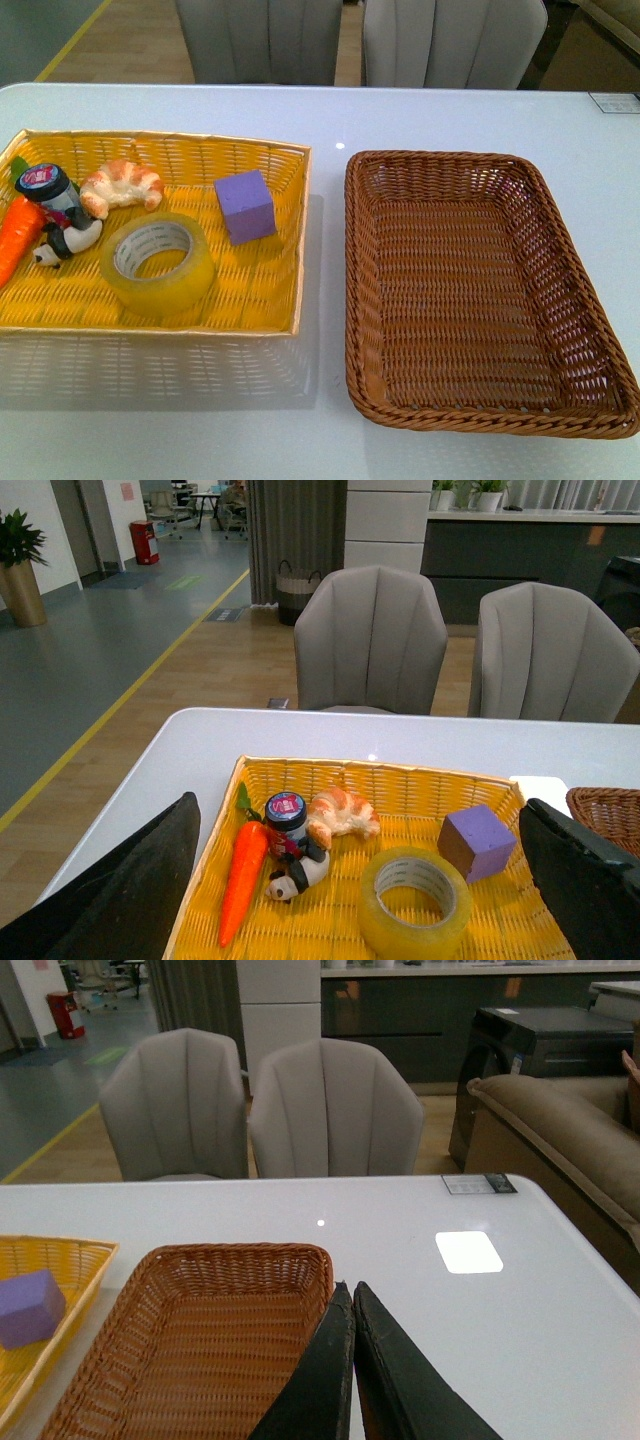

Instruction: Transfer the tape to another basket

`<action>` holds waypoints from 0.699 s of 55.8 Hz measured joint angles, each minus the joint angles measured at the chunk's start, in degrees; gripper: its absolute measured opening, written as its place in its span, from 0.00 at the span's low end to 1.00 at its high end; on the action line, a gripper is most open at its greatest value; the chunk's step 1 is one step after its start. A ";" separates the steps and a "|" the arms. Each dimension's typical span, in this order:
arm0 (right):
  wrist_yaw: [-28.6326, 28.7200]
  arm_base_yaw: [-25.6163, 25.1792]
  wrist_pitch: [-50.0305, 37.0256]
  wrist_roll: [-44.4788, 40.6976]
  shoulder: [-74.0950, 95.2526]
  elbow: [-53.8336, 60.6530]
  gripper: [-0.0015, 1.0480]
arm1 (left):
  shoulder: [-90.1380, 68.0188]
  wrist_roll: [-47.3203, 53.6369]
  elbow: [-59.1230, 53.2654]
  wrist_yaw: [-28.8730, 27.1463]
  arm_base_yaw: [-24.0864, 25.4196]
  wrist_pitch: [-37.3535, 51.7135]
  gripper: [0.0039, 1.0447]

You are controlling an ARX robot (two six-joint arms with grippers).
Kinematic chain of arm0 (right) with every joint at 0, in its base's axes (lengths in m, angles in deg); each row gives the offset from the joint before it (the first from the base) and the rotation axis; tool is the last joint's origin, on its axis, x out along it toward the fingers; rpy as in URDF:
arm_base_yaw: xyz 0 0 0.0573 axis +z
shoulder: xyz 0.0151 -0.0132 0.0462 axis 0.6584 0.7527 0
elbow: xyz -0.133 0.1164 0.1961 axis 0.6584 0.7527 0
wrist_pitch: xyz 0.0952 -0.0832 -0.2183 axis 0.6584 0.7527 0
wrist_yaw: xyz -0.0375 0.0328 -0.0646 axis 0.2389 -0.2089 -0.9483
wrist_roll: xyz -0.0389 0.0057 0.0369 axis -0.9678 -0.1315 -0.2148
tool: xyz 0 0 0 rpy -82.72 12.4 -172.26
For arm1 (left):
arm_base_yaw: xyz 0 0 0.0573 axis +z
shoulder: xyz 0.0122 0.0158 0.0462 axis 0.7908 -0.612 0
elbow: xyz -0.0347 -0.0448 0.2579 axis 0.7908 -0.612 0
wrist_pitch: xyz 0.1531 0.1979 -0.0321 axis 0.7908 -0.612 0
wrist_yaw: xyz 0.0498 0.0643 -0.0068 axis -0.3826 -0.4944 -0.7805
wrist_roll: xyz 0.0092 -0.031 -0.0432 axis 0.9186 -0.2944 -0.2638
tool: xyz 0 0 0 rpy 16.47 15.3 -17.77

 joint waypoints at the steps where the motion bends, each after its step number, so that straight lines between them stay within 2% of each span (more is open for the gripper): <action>1: 0.00 0.00 0.00 -0.02 -0.02 -0.02 0.04 | 0.00 0.00 0.00 0.00 0.00 0.00 0.92; 16: 0.00 0.00 0.02 -0.02 -0.09 -0.02 0.48 | -0.02 0.00 0.02 0.00 0.00 -0.02 0.92; 19: 0.00 0.00 0.02 -0.02 -0.09 -0.02 0.57 | -4.37 -4.33 3.67 -3.28 -0.94 -9.86 0.92; 23: 0.02 0.00 0.04 0.00 -0.13 -0.02 0.69 | -14.80 -9.86 9.86 -4.33 -1.29 -21.88 0.92; 26: 0.02 0.00 0.04 0.00 -0.13 -0.02 0.78 | -20.44 -12.09 11.41 -3.98 -0.87 -23.08 0.92; 31: 0.02 0.00 0.04 0.00 -0.13 -0.02 0.90 | -28.17 -13.09 12.87 -2.99 0.09 -17.84 0.92; 34: 0.00 0.00 0.04 0.04 -0.15 -0.02 0.92 | -33.27 -13.00 14.01 -2.91 0.74 -12.61 0.92; 35: 0.00 0.00 0.04 0.04 -0.13 0.00 0.91 | -44.22 -12.61 16.37 -2.32 1.51 -1.77 0.92; 39: 0.00 0.00 0.04 0.02 -0.15 -0.02 0.91 | -54.21 -12.07 18.58 -1.44 1.73 6.91 0.92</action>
